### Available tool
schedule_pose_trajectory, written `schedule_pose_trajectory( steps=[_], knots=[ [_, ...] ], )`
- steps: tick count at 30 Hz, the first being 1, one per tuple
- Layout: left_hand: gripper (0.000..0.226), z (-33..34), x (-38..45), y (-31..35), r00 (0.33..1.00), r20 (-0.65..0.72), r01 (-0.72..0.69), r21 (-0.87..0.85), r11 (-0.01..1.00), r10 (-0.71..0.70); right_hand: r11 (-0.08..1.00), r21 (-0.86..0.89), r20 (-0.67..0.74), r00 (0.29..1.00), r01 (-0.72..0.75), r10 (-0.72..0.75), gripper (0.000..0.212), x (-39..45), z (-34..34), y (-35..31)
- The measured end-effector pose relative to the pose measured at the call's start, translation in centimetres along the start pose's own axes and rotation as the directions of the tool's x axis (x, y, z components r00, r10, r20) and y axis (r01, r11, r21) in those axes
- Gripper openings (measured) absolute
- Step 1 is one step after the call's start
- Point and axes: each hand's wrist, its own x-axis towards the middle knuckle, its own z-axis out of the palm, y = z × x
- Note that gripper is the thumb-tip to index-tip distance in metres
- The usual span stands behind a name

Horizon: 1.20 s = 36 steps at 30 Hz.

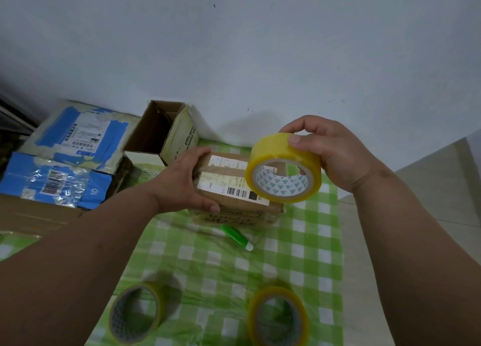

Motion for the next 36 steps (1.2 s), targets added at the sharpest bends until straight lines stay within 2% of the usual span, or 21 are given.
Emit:
schedule_pose_trajectory(
  steps=[4, 6, 10, 17, 20, 22, 25, 32, 36],
  knots=[
    [0.134, -0.1, -0.2, -0.1, 1.0, 0.015, 0.017, -0.015, 1.0, -0.017, 0.998, -0.063, -0.022, 1.0, 0.003, -0.005, 0.027, -0.5, -0.9, -0.3],
    [0.134, -0.2, -0.1, -0.3, 1.0, 0.021, 0.022, -0.022, 1.0, -0.021, 0.988, -0.152, -0.043, 0.999, -0.008, 0.001, 0.028, -0.8, -1.7, -0.3],
    [0.132, -0.1, 0.1, -0.1, 1.0, 0.02, 0.018, 0.006, 1.0, -0.018, 0.968, -0.25, -0.038, 0.999, -0.022, 0.013, 0.016, -1.3, -2.3, 0.2],
    [0.131, -0.1, 0.1, 0.1, 1.0, 0.013, 0.023, 0.038, 0.999, -0.024, 0.943, -0.326, -0.051, 0.998, -0.062, 0.048, 0.026, -1.5, -3.3, -0.6],
    [0.129, 0.0, 0.0, 0.2, 1.0, 0.015, 0.024, 0.038, 0.999, -0.025, 0.925, -0.373, -0.032, 0.997, -0.074, 0.066, 0.023, -1.4, -3.8, -0.5],
    [0.131, 0.0, -0.1, 0.1, 0.999, 0.022, 0.036, 0.03, 0.999, -0.037, 0.884, -0.463, -0.026, 0.998, -0.069, 0.064, 0.012, -1.0, -4.6, 0.0],
    [0.135, -0.2, -0.2, 0.2, 0.997, 0.03, 0.068, 0.025, 0.997, -0.069, 0.783, -0.617, -0.043, 0.997, -0.077, 0.064, 0.012, -0.7, -5.5, 1.3],
    [0.136, -0.1, -0.5, 0.6, 0.997, 0.046, 0.064, 0.085, 0.994, -0.068, 0.687, -0.703, -0.089, 0.982, -0.182, 0.168, 0.018, -0.1, -4.1, 5.8],
    [0.143, -0.2, -0.4, 1.0, 0.988, 0.105, 0.094, 0.17, 0.981, -0.113, 0.65, -0.722, -0.134, 0.969, -0.238, 0.206, 0.025, 0.2, -2.2, 8.1]
  ],
)
